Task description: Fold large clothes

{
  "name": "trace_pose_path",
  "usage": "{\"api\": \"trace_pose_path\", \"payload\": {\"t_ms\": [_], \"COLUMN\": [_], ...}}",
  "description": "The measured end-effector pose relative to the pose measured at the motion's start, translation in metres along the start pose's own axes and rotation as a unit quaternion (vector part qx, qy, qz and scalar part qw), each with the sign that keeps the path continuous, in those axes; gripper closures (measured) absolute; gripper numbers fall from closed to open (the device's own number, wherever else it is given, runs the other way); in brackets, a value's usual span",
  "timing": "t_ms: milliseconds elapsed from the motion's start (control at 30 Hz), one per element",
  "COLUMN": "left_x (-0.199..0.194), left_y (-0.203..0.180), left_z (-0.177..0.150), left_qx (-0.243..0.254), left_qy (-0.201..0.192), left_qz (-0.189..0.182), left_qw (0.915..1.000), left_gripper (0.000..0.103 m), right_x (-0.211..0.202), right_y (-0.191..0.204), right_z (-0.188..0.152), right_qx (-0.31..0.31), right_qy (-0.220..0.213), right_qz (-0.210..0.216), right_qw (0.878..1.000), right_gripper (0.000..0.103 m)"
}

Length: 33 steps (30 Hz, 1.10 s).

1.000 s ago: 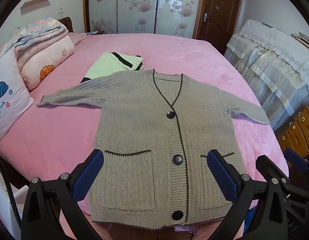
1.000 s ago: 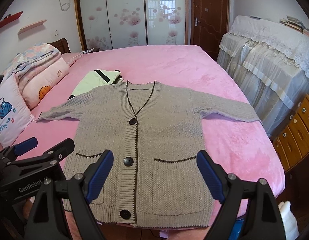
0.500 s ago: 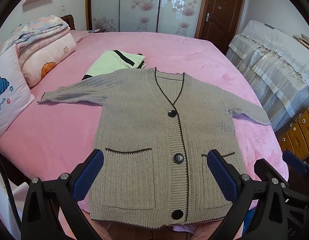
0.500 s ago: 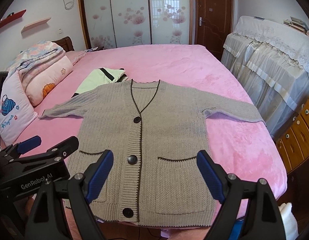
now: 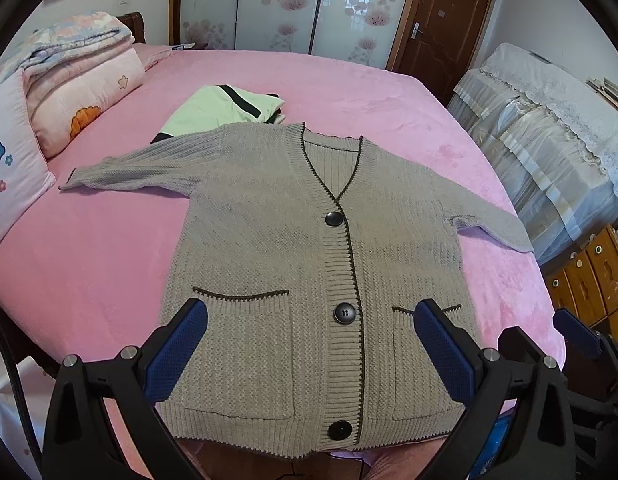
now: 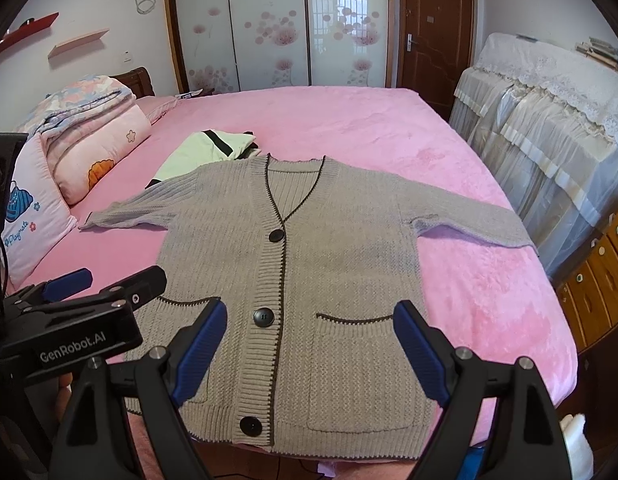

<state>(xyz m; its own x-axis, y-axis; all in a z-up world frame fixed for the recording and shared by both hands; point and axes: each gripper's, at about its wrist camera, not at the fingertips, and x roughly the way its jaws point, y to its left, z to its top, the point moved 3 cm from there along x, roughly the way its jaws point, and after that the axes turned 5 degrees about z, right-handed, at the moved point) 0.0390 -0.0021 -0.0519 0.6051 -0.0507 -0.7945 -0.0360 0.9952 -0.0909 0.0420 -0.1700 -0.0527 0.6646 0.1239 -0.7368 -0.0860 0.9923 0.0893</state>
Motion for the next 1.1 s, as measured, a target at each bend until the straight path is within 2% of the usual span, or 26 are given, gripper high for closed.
{"api": "trace_pose_path", "payload": {"t_ms": [233,633,900,1100], "left_x": [0.005,0.017,0.026,0.029], "left_y": [-0.003,-0.012,-0.018,-0.032], "left_z": [-0.003,-0.003,-0.002,0.010], "left_qx": [0.005,0.015,0.018,0.033], "left_qy": [0.000,0.010,0.018,0.004], "left_qz": [0.008,0.021,0.019,0.014], "left_qw": [1.0000,0.9996,0.9995,0.9993], "left_gripper": [0.001,0.001,0.001,0.001], "right_x": [0.011,0.025,0.028,0.030], "right_y": [-0.012,-0.017,-0.027,-0.045], "right_z": [-0.005,-0.015,-0.014,-0.006], "right_qx": [0.020,0.030,0.036,0.040], "right_qy": [0.016,0.034,0.025,0.014], "right_qz": [-0.007,0.017,0.021,0.013], "right_qw": [1.000,0.999,0.999,0.999], "right_gripper": [0.017,0.017,0.017,0.017]}}
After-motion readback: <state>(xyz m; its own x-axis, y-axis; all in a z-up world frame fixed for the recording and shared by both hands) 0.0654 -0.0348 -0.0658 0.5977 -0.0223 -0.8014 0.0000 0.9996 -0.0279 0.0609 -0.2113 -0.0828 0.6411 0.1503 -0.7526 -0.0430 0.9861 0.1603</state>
